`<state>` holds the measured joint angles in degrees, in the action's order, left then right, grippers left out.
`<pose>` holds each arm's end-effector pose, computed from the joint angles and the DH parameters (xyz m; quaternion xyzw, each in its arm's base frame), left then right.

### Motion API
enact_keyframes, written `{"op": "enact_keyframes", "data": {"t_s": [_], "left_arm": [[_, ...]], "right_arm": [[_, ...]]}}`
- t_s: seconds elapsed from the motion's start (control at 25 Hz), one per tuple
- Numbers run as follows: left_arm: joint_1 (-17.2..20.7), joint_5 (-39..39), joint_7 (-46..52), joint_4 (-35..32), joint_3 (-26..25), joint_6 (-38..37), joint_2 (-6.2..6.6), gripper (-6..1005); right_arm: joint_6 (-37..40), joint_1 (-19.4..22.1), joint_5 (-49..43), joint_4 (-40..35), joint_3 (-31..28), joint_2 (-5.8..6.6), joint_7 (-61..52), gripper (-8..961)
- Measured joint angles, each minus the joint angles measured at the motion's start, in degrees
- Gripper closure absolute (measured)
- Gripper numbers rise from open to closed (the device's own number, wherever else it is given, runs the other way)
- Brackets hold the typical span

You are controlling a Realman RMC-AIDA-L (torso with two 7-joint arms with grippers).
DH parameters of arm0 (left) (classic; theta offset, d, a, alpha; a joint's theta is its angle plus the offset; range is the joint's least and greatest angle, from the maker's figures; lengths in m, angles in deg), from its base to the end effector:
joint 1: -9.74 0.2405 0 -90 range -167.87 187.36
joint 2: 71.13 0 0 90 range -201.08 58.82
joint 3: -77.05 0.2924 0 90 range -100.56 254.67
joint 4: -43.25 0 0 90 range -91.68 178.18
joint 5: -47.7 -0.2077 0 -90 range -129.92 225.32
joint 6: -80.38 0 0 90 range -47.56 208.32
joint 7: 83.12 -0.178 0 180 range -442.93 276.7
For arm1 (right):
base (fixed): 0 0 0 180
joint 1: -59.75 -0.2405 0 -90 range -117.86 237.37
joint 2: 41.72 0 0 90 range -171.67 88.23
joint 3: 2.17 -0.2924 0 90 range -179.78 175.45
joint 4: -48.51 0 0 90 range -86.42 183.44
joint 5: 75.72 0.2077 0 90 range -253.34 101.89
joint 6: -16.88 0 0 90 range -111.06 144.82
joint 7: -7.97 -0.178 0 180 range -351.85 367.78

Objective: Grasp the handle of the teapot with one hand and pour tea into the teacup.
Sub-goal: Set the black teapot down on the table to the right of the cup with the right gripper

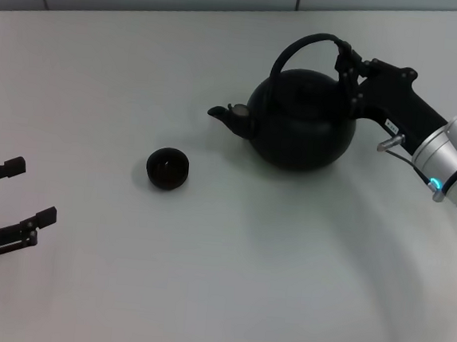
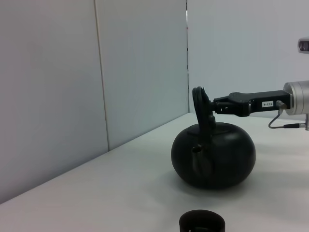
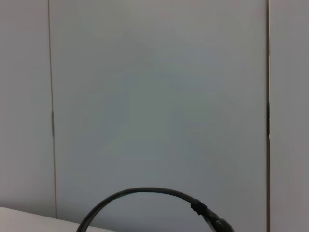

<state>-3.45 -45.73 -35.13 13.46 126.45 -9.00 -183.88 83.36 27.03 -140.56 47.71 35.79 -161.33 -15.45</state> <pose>-0.3603 0.2772 -0.0124 -0.9266 -0.1112 -0.2480 0.2598 0.3160 0.3950 -0.0700 -0.8000 0.2088 0.2992 0.4763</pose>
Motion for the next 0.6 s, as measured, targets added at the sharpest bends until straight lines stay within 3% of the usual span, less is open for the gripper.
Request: {"op": "enact_keyframes", "data": {"t_s": [0.4,0.6], "left_arm": [[0.1,0.0,0.2,0.0,0.0,0.1,-0.01,162],[0.2,0.0,0.3,0.0,0.0,0.1,-0.01,162]], "right_arm": [[-1.9,0.2,-0.3,0.3,0.3,0.03,-3.7,858],[0.7,1.2,-0.4,0.3,0.2,0.02,-3.6,665]]}}
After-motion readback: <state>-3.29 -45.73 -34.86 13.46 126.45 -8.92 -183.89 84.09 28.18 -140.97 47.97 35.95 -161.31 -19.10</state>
